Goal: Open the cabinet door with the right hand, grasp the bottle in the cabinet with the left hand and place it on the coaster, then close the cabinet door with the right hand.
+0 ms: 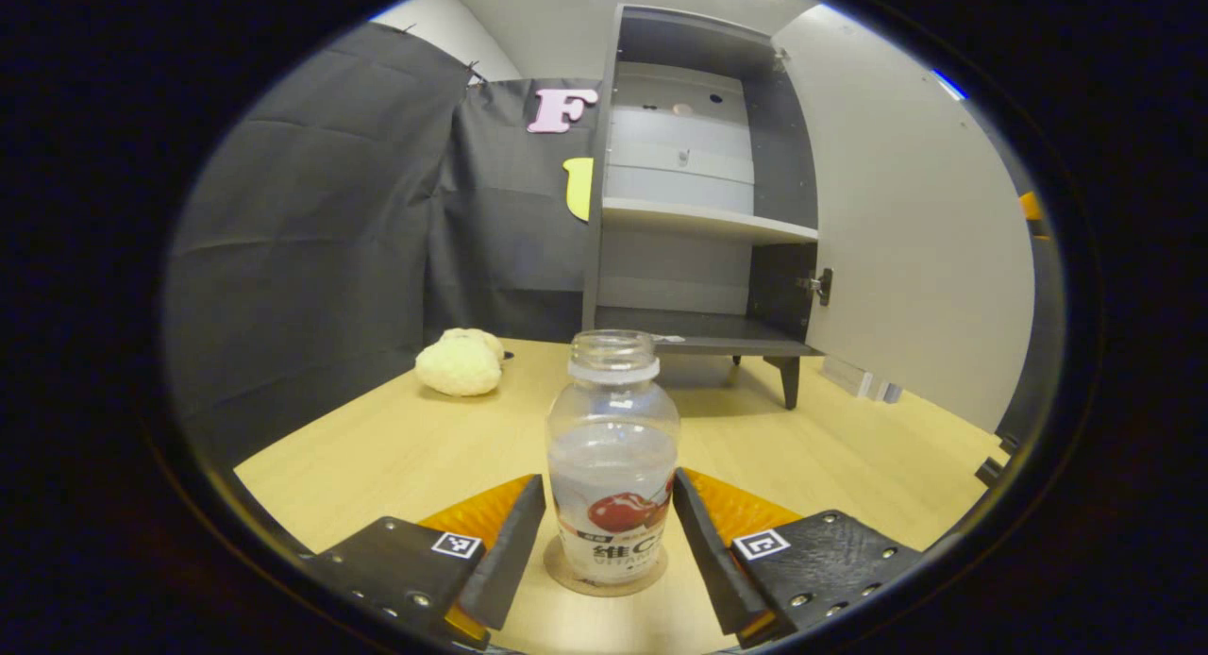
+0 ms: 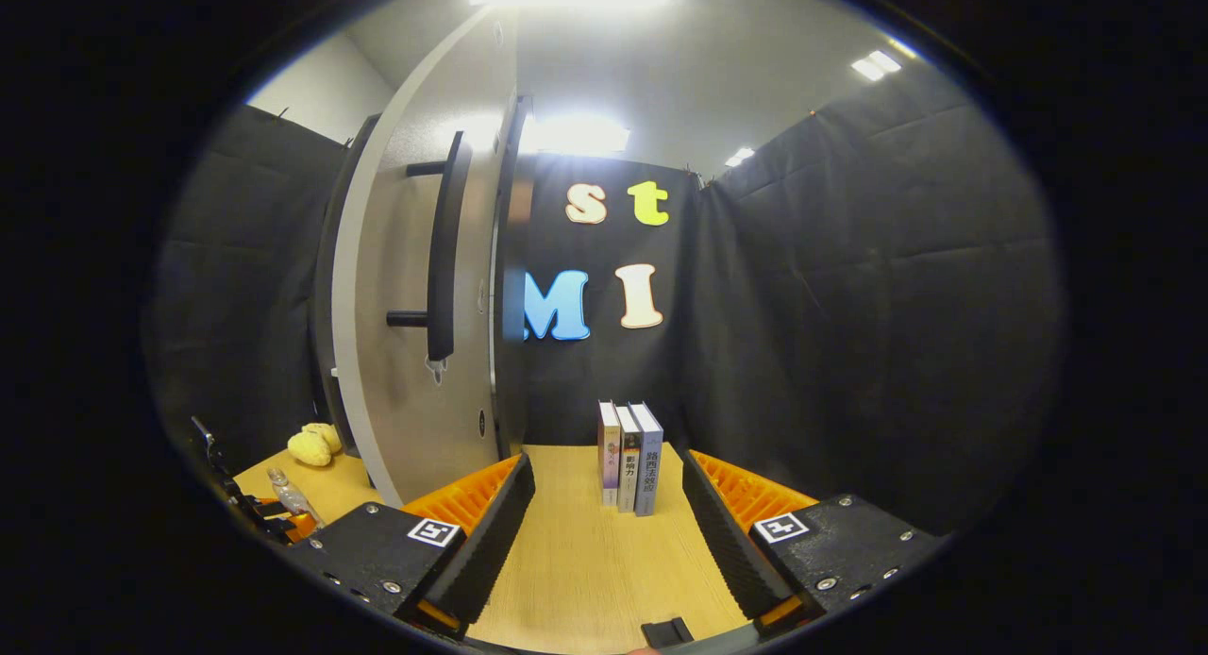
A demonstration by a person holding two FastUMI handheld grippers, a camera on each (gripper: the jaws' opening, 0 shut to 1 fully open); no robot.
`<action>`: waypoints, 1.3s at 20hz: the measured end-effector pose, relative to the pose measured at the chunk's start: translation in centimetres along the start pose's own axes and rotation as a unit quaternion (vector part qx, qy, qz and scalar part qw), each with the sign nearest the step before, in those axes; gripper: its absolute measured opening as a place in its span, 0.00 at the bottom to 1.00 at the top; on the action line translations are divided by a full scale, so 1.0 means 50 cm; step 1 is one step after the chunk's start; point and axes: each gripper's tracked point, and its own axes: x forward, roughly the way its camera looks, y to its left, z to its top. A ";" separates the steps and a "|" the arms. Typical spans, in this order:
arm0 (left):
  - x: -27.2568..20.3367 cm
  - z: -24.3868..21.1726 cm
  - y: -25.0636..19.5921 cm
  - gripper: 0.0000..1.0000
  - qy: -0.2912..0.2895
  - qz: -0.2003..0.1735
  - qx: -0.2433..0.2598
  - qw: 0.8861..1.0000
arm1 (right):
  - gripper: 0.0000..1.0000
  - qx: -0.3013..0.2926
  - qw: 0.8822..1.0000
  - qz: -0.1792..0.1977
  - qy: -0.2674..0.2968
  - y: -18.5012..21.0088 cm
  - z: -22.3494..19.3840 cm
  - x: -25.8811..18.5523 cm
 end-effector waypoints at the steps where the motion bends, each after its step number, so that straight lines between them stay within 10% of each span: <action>1: -0.006 0.009 -0.004 0.81 -0.001 0.002 0.004 1.000 | 0.97 0.003 1.000 0.002 -0.002 -0.001 0.002 0.002; 15: -0.185 0.334 -0.041 0.84 -0.071 0.025 0.023 0.997 | 0.96 0.061 0.997 0.012 -0.046 -0.053 0.131 0.053; 26: -0.263 0.476 0.111 0.81 -0.100 0.066 -0.002 0.993 | 0.96 0.039 0.998 0.011 -0.056 0.020 0.219 0.028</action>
